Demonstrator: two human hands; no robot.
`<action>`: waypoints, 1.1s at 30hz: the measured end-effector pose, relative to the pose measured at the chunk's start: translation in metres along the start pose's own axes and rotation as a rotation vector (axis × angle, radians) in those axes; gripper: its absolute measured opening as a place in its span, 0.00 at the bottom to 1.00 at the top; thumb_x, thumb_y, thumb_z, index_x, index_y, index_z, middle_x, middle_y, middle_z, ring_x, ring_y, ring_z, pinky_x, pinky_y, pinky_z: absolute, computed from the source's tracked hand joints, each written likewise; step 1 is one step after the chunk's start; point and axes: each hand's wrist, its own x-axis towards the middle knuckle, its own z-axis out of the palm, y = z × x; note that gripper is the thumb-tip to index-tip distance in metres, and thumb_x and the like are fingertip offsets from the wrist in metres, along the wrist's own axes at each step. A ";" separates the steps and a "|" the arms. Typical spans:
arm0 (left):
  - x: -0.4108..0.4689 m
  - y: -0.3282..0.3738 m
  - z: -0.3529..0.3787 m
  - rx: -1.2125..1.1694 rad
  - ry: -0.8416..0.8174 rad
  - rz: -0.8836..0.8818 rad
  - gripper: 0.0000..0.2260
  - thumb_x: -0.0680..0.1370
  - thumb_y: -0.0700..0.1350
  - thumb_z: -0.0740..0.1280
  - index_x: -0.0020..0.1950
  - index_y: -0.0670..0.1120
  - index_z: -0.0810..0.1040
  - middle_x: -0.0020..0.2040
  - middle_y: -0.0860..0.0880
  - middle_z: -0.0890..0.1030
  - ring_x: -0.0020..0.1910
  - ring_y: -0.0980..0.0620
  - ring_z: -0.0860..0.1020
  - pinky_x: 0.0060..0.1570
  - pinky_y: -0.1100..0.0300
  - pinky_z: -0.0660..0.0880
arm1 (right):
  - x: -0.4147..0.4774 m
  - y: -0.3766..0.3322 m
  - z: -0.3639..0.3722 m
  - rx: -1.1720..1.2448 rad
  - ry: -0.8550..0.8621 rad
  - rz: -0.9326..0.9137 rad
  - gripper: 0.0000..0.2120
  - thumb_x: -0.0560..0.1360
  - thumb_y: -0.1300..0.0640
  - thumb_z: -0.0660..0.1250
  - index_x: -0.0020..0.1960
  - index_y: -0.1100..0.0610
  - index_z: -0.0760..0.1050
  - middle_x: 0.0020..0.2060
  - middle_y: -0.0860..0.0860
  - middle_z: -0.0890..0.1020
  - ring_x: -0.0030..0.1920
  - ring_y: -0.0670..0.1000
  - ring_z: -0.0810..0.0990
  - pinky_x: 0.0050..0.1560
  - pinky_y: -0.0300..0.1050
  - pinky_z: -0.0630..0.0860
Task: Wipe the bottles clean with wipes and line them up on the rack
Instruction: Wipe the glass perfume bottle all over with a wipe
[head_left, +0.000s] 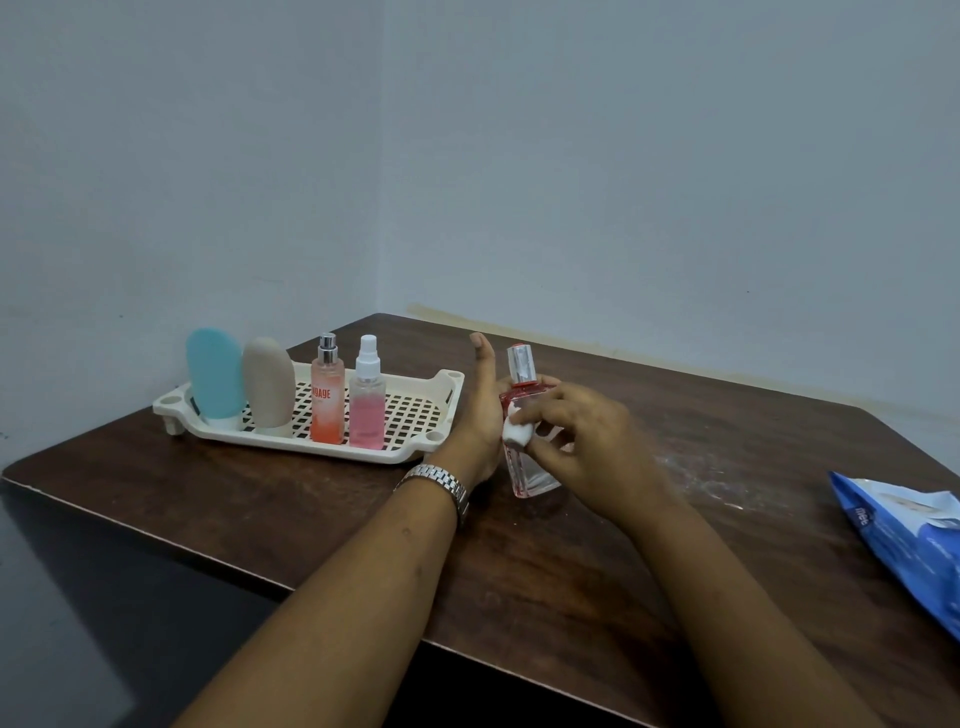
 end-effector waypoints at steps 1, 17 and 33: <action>0.001 -0.001 -0.001 0.005 -0.002 -0.003 0.43 0.72 0.74 0.41 0.43 0.41 0.81 0.34 0.45 0.82 0.35 0.49 0.82 0.39 0.57 0.79 | 0.000 -0.001 -0.001 -0.001 -0.020 -0.007 0.07 0.71 0.55 0.72 0.49 0.53 0.82 0.44 0.45 0.79 0.40 0.42 0.77 0.39 0.40 0.78; -0.010 0.010 -0.006 0.056 -0.202 -0.121 0.11 0.79 0.50 0.62 0.43 0.44 0.76 0.32 0.50 0.78 0.33 0.56 0.80 0.33 0.65 0.76 | -0.001 -0.016 0.007 -0.417 0.215 -0.155 0.03 0.68 0.56 0.68 0.42 0.53 0.78 0.44 0.49 0.80 0.43 0.52 0.77 0.33 0.43 0.71; -0.002 0.005 -0.004 0.083 -0.201 -0.015 0.10 0.83 0.45 0.57 0.45 0.43 0.73 0.43 0.46 0.75 0.41 0.54 0.75 0.43 0.67 0.75 | -0.003 -0.014 0.013 -0.598 0.078 -0.240 0.05 0.65 0.52 0.68 0.37 0.53 0.74 0.34 0.49 0.78 0.34 0.51 0.76 0.36 0.44 0.67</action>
